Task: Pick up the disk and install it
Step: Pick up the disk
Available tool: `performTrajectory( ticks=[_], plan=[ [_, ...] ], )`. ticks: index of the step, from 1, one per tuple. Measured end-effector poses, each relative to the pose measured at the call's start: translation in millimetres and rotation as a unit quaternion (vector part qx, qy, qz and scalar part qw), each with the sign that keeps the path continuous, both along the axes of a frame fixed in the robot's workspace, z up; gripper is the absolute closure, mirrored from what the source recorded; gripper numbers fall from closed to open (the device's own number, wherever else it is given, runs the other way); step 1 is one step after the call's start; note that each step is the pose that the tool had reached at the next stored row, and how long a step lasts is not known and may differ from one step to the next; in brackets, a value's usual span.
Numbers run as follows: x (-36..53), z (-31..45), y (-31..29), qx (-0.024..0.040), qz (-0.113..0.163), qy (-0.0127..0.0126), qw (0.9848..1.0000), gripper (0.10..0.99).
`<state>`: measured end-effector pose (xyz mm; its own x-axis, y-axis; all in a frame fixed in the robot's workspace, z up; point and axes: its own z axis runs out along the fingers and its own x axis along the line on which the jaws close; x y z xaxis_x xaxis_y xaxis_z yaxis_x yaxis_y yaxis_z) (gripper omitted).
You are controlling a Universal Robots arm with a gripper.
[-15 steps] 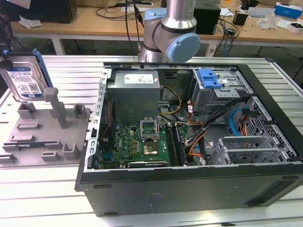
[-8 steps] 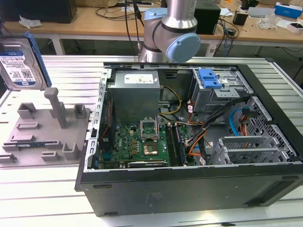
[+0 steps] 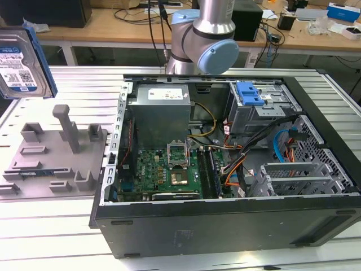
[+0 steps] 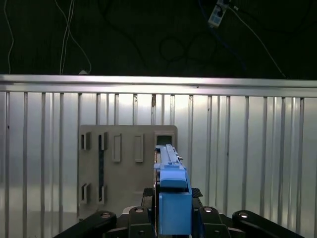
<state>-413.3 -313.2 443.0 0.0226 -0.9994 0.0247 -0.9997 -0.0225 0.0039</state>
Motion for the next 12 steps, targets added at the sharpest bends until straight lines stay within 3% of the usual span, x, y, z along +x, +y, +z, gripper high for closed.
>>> performTrajectory(
  ticks=[9,12],
  plan=[
    [0.0,33.0,-0.9,0.0,0.0,-0.0002,1.0,0.722],
    [0.0,40.9,-1.2,0.0,0.0,-0.0002,1.0,0.722]
  ],
)
